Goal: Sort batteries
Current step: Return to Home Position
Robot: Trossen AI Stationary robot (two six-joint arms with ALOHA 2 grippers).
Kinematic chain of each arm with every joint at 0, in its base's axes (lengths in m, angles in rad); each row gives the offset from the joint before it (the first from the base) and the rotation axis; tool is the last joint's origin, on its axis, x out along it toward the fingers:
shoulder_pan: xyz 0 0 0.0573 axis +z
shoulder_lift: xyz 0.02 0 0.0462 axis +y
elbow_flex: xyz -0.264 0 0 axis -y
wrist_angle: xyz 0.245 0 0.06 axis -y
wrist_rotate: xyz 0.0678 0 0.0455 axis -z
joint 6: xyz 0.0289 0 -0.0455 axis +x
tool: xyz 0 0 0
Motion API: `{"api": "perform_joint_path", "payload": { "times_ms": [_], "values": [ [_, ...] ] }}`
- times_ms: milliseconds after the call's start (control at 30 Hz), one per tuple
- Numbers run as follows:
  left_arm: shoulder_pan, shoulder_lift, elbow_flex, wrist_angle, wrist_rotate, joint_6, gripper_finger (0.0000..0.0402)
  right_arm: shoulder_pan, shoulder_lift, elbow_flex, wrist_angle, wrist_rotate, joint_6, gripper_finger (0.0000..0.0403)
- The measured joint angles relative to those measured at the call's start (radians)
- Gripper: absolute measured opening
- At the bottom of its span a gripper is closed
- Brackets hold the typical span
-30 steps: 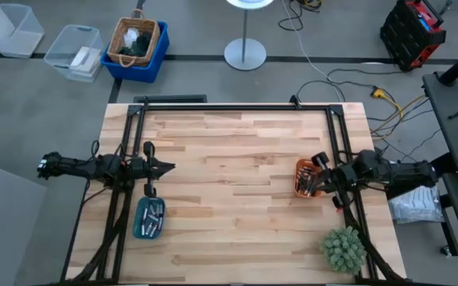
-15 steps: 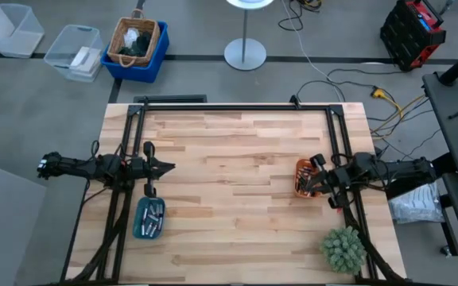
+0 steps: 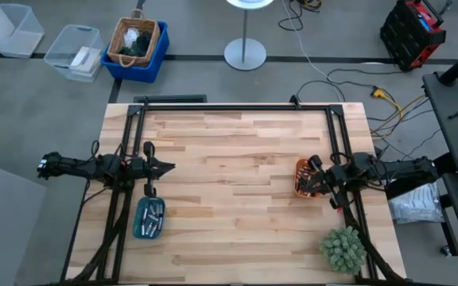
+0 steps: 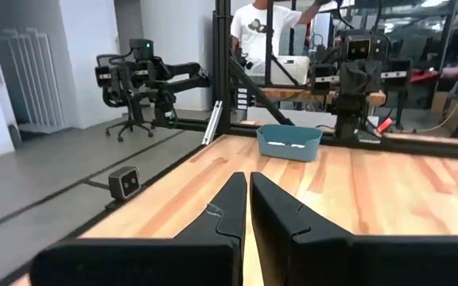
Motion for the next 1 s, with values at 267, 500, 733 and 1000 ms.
{"api": "perform_joint_path", "payload": {
  "times_ms": [267,500,733,1000],
  "values": [
    [0.000,0.000,0.000,0.000,0.000,0.000,0.0000,0.000,0.000,0.000,0.000,0.000,0.029,0.0013],
    [0.000,0.000,0.000,0.000,0.000,0.000,0.0000,0.000,0.000,0.000,0.000,0.000,0.028,0.0013],
    [0.000,0.000,0.000,0.000,0.000,0.000,0.0000,0.000,0.000,0.000,0.000,0.000,0.028,0.0013],
    [0.000,0.000,0.000,0.000,0.000,0.000,0.0000,0.000,0.000,0.000,0.000,0.000,0.028,0.0013]
  ]
}}
